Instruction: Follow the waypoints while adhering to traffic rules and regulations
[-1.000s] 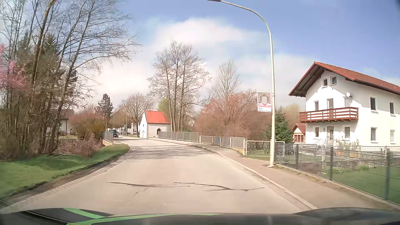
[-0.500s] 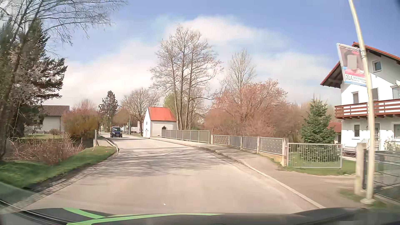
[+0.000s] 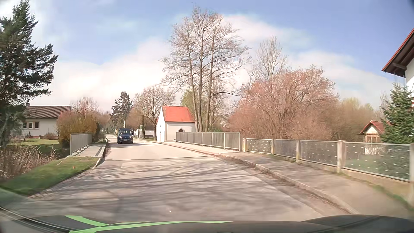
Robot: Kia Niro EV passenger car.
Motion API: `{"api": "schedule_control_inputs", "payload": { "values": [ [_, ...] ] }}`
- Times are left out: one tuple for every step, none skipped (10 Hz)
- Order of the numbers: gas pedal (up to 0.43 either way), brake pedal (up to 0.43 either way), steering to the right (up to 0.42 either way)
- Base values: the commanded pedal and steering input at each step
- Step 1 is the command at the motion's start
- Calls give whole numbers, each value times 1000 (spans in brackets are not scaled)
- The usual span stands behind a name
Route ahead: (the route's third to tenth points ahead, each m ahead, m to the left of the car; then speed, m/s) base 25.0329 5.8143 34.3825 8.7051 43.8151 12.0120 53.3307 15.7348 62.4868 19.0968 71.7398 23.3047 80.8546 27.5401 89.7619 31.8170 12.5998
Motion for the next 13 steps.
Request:
{"api": "schedule_control_inputs", "payload": {
  "values": [
    [0,0,-61],
    [0,0,-69],
    [0,0,-72],
    [0,0,-73],
    [0,0,-73],
    [0,0,-73],
    [0,0,-74],
    [28,0,-78],
    [39,0,-83],
    [39,0,-85],
    [59,0,-86],
    [79,0,-84],
    [87,0,-82]
  ]
}}
